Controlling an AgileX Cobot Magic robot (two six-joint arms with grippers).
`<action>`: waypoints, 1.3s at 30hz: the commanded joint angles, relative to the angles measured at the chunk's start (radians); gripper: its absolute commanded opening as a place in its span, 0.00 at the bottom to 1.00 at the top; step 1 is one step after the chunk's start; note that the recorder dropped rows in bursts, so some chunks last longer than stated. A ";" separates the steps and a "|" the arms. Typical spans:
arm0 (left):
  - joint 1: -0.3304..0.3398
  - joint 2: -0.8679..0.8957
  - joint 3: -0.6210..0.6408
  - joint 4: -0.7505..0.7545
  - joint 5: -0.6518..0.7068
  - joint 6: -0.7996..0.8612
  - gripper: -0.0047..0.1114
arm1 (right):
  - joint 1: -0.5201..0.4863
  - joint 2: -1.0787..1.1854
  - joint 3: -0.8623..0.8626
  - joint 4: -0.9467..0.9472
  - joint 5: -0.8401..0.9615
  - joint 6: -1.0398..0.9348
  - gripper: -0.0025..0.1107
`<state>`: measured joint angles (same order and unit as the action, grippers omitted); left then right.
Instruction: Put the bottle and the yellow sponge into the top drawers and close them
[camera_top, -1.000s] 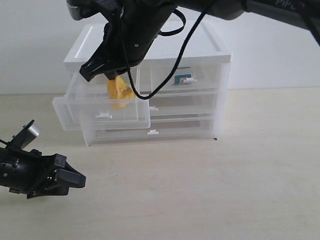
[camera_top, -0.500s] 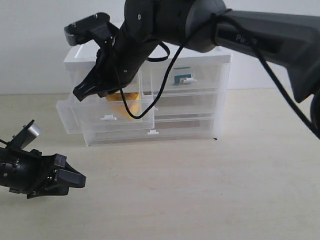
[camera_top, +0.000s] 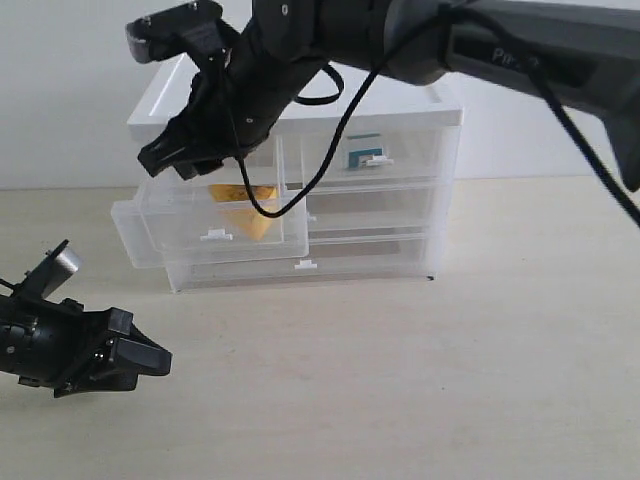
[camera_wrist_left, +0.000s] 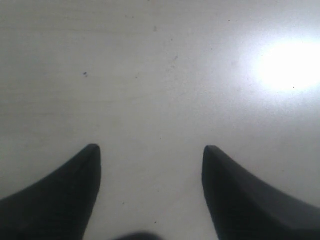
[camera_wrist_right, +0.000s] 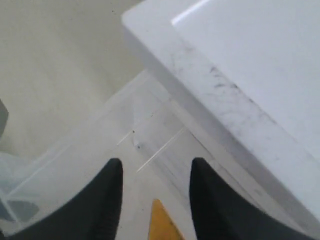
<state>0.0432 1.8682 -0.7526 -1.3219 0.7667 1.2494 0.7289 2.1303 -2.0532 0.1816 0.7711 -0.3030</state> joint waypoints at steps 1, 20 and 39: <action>-0.002 -0.008 0.003 -0.005 0.007 0.011 0.52 | 0.001 -0.075 -0.005 -0.001 0.060 0.063 0.25; -0.002 -0.008 0.003 -0.005 0.007 0.011 0.52 | -0.001 -0.258 0.153 0.039 0.342 0.082 0.02; -0.002 -0.008 0.003 -0.005 0.017 0.011 0.52 | 0.001 -0.222 0.489 0.118 -0.104 0.057 0.02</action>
<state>0.0432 1.8682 -0.7526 -1.3219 0.7700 1.2494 0.7289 1.8893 -1.5669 0.3168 0.7493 -0.2414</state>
